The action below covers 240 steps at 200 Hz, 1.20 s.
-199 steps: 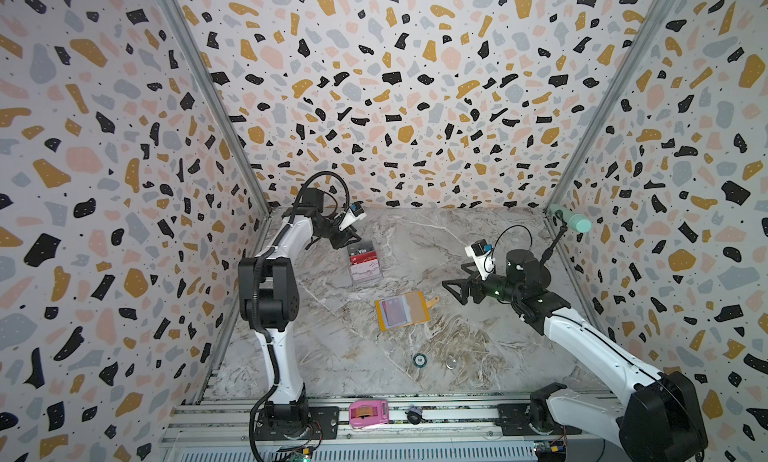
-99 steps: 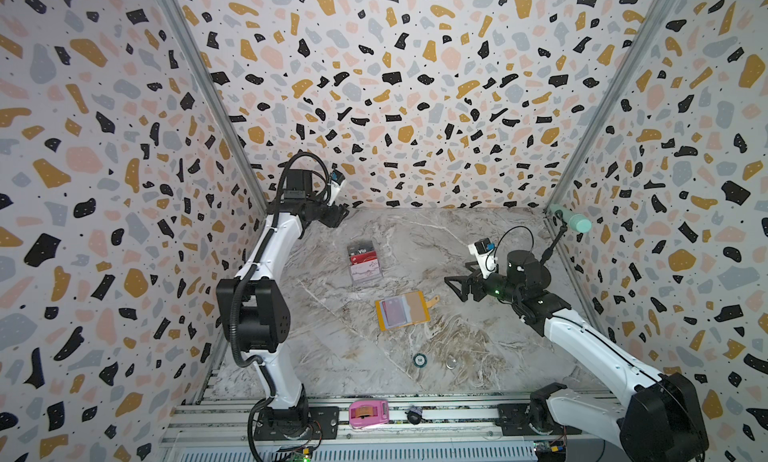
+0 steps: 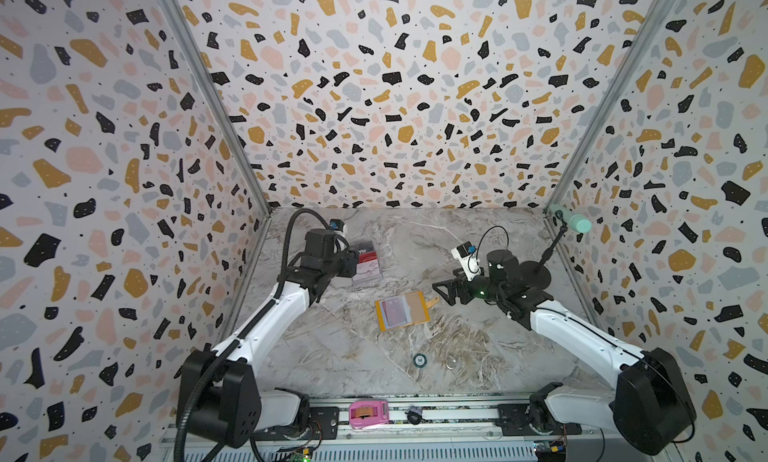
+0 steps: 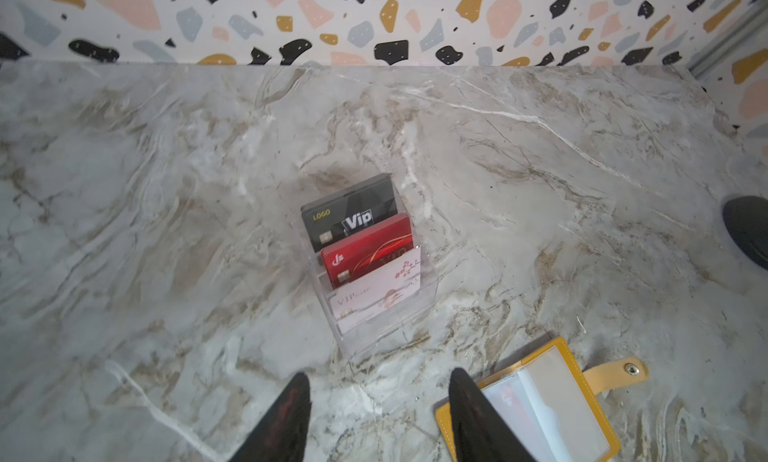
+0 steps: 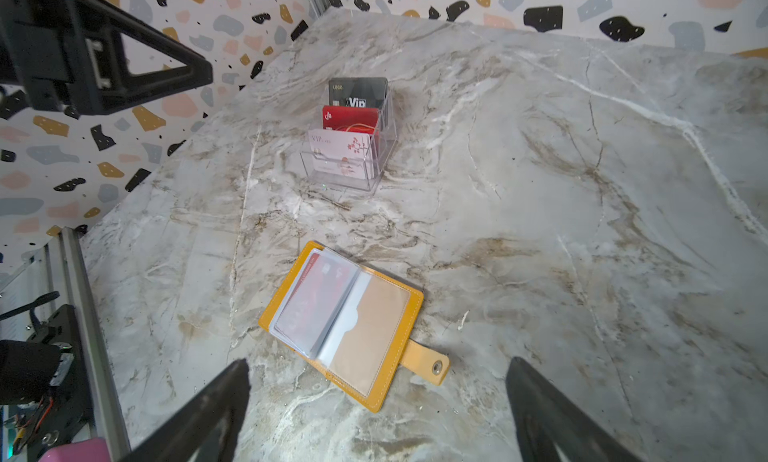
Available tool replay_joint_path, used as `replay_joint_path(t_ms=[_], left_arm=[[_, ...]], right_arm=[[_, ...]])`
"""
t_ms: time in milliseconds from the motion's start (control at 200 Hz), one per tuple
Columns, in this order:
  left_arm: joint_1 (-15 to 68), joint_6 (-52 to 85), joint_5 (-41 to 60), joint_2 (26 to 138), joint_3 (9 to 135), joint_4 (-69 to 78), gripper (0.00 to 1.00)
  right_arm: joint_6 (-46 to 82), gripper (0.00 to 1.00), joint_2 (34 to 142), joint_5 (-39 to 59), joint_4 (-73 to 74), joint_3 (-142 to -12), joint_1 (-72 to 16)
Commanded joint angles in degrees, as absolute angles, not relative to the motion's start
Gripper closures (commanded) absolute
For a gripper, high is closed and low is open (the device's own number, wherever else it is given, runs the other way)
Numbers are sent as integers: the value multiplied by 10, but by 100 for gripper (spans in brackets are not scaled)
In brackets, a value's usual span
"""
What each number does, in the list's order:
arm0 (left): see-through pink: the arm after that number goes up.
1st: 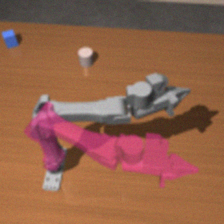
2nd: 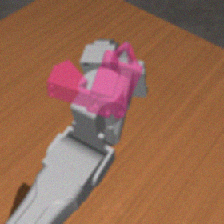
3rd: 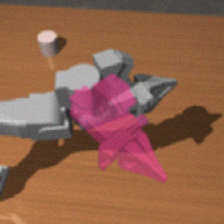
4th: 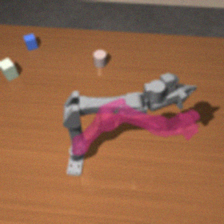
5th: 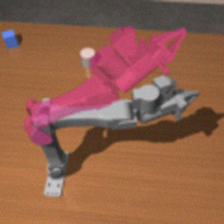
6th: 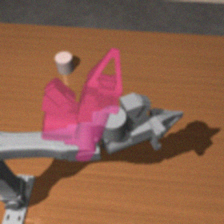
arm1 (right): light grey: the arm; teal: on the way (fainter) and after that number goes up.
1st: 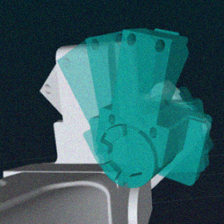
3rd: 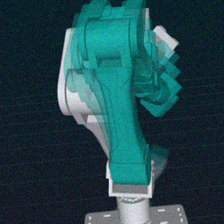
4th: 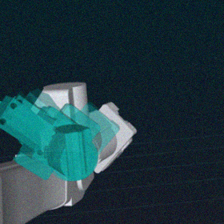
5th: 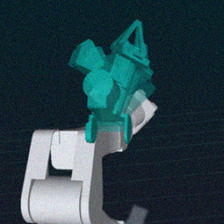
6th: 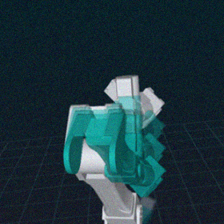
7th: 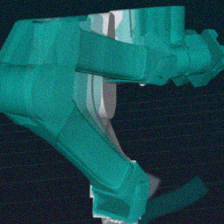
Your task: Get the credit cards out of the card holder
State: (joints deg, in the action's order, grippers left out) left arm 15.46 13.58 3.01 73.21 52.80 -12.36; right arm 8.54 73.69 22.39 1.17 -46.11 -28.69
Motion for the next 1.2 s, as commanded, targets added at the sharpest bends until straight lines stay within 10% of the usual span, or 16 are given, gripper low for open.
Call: replay_joint_path(t_ms=[0,1196], left_arm=[[171,210,11,712,501,-102,47],[334,302,75,855,380,-2,94]], right_arm=[[89,5,754,184,-17,-496,-304],[147,24,971,53,-11,-608,-469]])
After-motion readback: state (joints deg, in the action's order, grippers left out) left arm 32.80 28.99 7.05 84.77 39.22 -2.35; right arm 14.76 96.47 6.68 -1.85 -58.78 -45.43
